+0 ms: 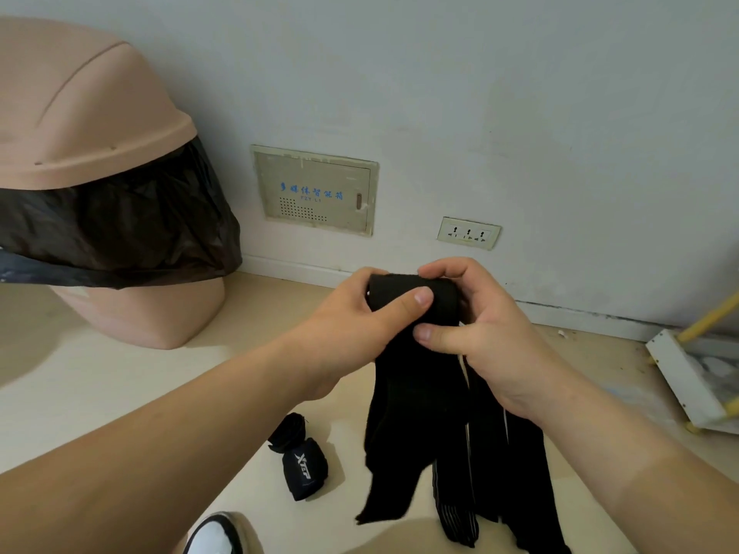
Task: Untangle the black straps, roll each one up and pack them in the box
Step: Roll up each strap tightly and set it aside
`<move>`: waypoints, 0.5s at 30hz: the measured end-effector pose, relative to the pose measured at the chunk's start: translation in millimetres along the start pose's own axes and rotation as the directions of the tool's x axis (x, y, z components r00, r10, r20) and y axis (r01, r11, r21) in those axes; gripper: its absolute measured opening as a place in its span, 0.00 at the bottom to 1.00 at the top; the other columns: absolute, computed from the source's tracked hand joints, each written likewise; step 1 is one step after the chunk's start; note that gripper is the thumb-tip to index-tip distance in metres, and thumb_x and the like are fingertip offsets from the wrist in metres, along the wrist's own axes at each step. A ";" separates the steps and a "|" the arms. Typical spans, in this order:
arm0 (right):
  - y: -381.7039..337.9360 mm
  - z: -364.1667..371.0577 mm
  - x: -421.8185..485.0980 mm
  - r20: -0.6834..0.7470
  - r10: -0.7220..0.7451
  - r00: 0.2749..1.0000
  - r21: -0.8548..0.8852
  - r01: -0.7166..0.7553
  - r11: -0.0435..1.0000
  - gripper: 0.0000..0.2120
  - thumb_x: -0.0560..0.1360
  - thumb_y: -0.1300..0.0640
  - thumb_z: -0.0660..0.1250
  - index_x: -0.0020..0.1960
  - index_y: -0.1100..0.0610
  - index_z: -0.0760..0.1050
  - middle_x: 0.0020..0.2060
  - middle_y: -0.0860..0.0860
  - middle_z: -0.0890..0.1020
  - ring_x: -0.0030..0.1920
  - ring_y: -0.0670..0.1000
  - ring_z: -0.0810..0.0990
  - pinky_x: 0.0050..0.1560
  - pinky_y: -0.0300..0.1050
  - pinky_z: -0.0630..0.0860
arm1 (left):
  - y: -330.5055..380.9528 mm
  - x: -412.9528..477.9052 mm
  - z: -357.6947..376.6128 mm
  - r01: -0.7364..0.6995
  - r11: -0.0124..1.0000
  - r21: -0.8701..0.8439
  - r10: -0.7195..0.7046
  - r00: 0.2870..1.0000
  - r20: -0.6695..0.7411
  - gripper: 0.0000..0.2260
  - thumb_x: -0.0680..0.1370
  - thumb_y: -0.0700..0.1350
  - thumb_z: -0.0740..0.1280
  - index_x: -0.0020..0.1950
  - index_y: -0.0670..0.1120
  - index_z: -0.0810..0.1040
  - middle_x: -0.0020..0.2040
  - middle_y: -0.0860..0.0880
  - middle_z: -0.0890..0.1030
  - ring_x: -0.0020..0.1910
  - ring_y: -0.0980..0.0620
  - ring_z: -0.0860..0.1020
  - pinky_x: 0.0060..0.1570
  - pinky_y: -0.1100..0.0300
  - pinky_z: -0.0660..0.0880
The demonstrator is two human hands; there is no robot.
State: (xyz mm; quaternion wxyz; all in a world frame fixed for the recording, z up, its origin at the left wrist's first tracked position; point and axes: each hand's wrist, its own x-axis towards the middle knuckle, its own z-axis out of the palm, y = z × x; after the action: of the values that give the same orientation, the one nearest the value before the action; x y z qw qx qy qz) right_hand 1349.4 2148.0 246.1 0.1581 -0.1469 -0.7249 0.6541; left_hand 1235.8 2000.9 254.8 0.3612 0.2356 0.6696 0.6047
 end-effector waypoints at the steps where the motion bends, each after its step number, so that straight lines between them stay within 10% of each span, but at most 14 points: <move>1: -0.6 0.3 -0.2 0.007 0.047 0.999 0.068 -0.047 0.997 0.27 0.67 0.63 0.76 0.61 0.41 0.81 0.59 0.53 0.84 0.58 0.54 0.86 0.55 0.50 0.84 | -0.1 -0.2 0.7 -0.014 1.000 -0.017 0.014 1.000 0.001 0.23 0.72 0.59 0.77 0.62 0.52 0.77 0.52 0.51 0.86 0.51 0.53 0.86 0.51 0.55 0.82; 7: -5.1 -5.3 -1.8 0.151 0.250 0.956 0.305 -0.286 0.908 0.23 0.76 0.50 0.70 0.69 0.54 0.80 0.68 0.64 0.81 0.68 0.69 0.79 0.72 0.71 0.74 | 3.0 -5.3 -6.4 -0.215 0.971 0.110 0.210 0.976 0.052 0.19 0.79 0.44 0.76 0.66 0.57 0.74 0.56 0.50 0.83 0.55 0.49 0.86 0.55 0.50 0.85; 15: -3.4 11.9 -4.0 0.102 0.301 0.948 0.258 -0.317 0.912 0.28 0.80 0.36 0.67 0.72 0.52 0.76 0.63 0.55 0.87 0.63 0.58 0.86 0.70 0.62 0.78 | -5.1 -10.6 1.5 -0.314 0.922 0.227 0.303 0.949 0.084 0.27 0.78 0.42 0.77 0.72 0.58 0.71 0.55 0.53 0.83 0.53 0.55 0.85 0.55 0.57 0.84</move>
State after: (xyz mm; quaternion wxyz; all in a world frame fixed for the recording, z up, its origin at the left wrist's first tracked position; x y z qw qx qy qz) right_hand 1347.9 2135.2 248.2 0.0494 -0.2170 -0.6004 0.7681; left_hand 1244.2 1993.1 251.9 0.2464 0.3937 0.6828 0.5640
